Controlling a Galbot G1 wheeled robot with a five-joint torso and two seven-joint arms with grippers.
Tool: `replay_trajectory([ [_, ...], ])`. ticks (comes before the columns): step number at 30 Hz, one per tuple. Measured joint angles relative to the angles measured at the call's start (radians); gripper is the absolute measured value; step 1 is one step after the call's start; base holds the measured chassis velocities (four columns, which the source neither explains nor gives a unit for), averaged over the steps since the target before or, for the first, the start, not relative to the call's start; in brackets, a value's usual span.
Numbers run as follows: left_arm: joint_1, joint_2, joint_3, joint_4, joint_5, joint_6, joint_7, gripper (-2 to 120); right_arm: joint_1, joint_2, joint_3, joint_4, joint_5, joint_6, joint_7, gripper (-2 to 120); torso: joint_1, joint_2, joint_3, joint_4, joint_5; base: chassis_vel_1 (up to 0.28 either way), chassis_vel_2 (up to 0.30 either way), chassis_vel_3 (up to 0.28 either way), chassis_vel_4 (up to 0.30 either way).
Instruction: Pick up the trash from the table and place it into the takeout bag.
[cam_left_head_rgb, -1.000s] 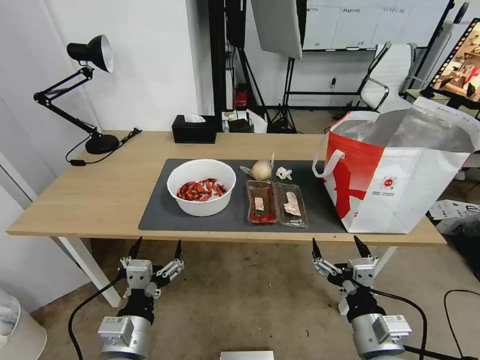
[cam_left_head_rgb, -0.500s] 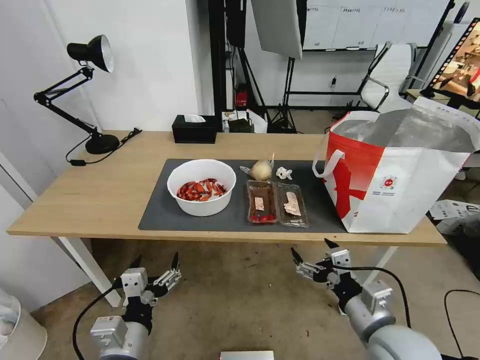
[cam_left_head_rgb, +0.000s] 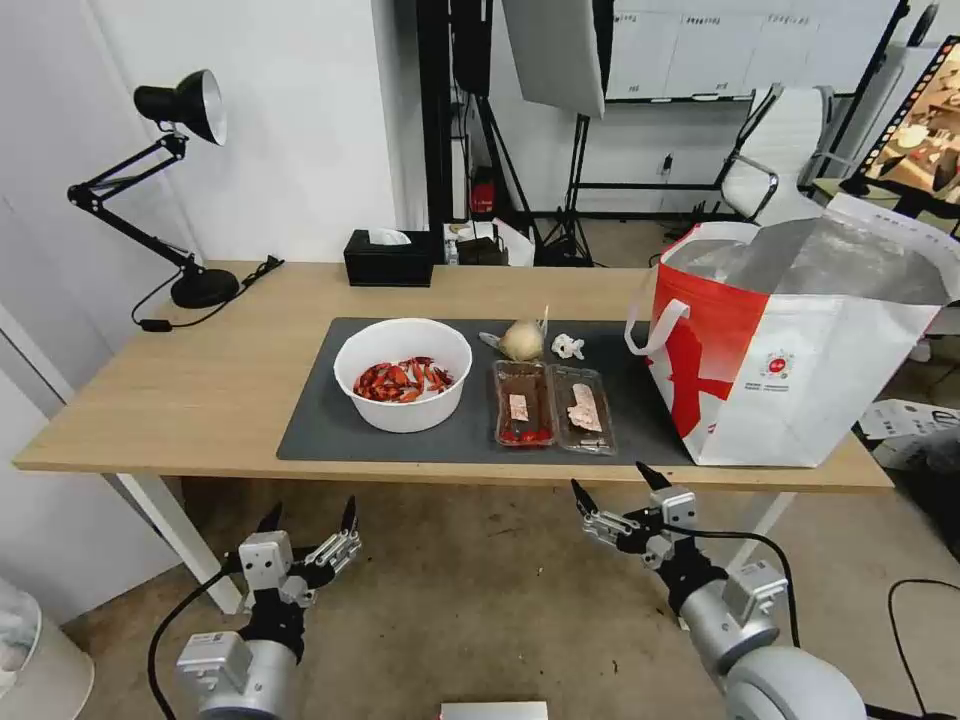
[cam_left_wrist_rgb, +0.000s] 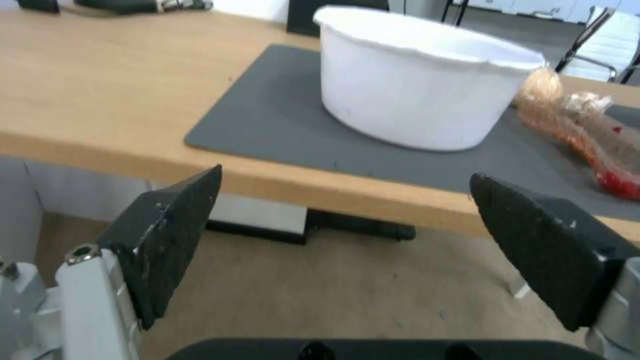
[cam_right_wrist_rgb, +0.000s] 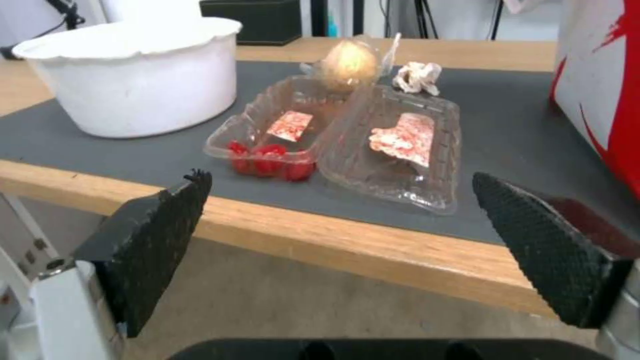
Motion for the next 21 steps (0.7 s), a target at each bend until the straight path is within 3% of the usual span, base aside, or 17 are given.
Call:
replay_trajectory([
  [3,0.004,0.004,-0.003,0.000,-0.008,0.025,0.000,100,0.006,0.003,-0.009,0.004,0.049,-0.002,0.027,100,0.000,0.000,0.000,-0.0001,0.0000,0.000,0.000,0.000,0.000],
  [5,0.005,0.006,-0.003,0.000,-0.010,0.032,0.000,100,0.015,0.004,-0.021,0.019,0.142,-0.017,0.063,100,0.000,0.000,0.000,0.0000,0.0000,0.000,0.000,0.000,0.000],
  [6,0.005,0.008,-0.004,0.001,-0.016,0.034,0.000,100,0.033,0.006,-0.034,0.038,0.278,-0.037,0.121,100,0.000,0.000,0.000,-0.0001,-0.0001,0.000,0.000,0.000,0.000],
  [7,0.005,0.008,-0.004,0.001,-0.016,0.034,0.000,100,0.033,0.006,-0.034,0.038,0.278,-0.037,0.121,100,0.000,0.000,0.000,-0.0001,-0.0001,0.000,0.000,0.000,0.000],
  [9,0.002,0.011,-0.003,0.003,-0.022,0.036,0.000,100,0.089,0.013,-0.049,0.071,0.594,-0.060,0.258,100,0.000,0.000,0.000,0.0000,-0.0002,0.000,0.000,0.000,0.000],
  [11,0.001,0.012,-0.002,0.004,-0.022,0.036,0.000,100,0.104,0.016,-0.051,0.075,0.657,-0.062,0.292,100,0.000,0.000,0.000,0.0000,-0.0001,0.000,0.000,0.000,0.000],
  [12,0.001,0.013,-0.002,0.006,-0.023,0.036,0.000,100,0.155,0.022,-0.054,0.080,0.823,-0.063,0.383,100,0.000,0.000,0.000,0.0000,-0.0001,0.000,0.000,0.000,0.000],
  [13,0.001,0.014,-0.002,0.008,-0.023,0.036,0.000,100,0.183,0.026,-0.057,0.078,0.905,-0.063,0.432,100,0.000,0.000,0.000,0.0002,-0.0002,0.000,0.000,0.000,0.000],
  [21,0.002,0.020,-0.002,0.011,-0.023,0.037,0.000,100,0.286,0.039,-0.083,0.030,1.104,-0.049,0.552,100,0.000,0.000,0.000,0.0002,0.0000,0.000,0.000,0.000,0.000],
])
